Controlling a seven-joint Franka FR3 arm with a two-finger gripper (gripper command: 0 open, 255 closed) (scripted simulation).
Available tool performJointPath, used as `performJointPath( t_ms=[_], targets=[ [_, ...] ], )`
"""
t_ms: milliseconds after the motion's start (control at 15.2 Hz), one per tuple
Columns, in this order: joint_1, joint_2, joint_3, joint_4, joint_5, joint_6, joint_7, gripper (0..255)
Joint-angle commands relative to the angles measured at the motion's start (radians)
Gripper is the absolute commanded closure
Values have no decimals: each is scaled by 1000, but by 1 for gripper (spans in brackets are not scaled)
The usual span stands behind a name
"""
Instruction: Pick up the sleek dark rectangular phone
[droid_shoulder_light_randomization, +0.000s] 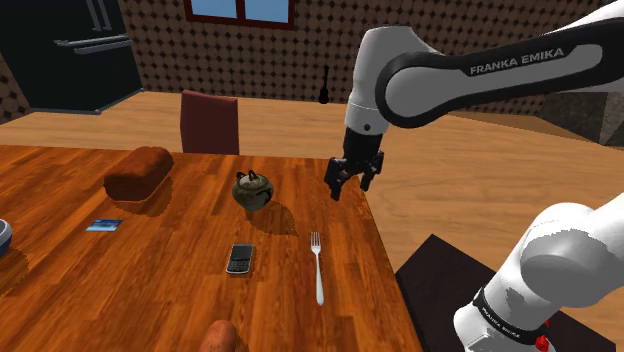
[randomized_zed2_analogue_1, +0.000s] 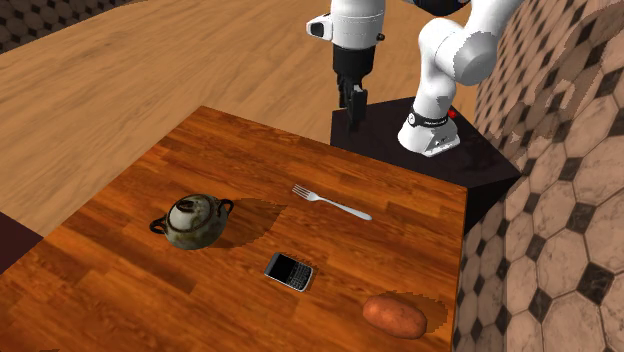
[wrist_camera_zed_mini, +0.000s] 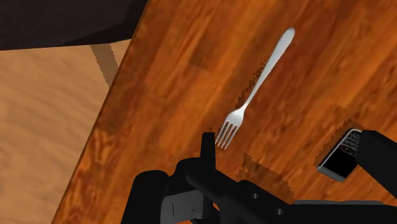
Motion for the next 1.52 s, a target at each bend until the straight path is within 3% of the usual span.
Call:
performJointPath(
  t_ms=[0,396,792,1122,1452],
  targets=[
    [-7,74,42,17,-1,64,61,0],
    [-32,308,149,101,-67,221,261,0],
    [-26,578,200,236,-237,333,504,0],
    [44,801,162,392,-388,373,692,0],
    [138,1007,94,584,-483,375,823,0]
  ],
)
